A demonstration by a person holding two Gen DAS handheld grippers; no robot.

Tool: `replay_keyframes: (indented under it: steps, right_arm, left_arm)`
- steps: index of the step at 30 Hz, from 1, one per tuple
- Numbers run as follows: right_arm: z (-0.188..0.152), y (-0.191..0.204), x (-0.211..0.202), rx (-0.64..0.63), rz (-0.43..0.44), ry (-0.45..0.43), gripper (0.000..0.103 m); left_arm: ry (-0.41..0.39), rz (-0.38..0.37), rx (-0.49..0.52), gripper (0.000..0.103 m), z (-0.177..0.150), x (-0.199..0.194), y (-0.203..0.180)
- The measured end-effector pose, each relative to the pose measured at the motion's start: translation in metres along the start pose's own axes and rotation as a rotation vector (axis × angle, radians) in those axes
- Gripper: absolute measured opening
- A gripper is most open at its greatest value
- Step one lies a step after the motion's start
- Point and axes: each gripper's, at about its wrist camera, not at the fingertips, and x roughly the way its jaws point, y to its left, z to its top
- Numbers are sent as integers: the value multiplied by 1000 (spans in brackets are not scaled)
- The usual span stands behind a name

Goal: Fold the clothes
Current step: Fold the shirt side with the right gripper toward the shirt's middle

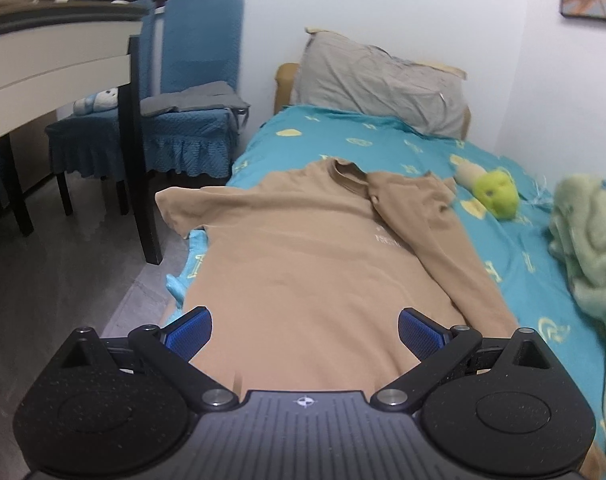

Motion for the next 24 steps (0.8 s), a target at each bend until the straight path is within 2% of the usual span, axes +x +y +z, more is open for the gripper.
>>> replay_keyframes:
  steps: [6,10,17,19,24]
  right_arm:
    - [1,-11,0,-33,-35,-6,103]
    - [4,-27,-3,-2,-16,-6,103]
    - [20,-103,-20,177,-92,-85,103]
    - [21,-127,-21,253,-116,-89,103]
    - [14,-159,-12,391,-120,-57,103]
  left_arm:
    - [5,4,48,101,-10,-9,-19]
    - [34,-35,28,99,-13,-11,-32]
    - [135,-228,19,93,-23,-10,-91]
    - [191,-286,-7,84,-28,-3,-108]
    - [292,-400,-22,70,-44,14,-147]
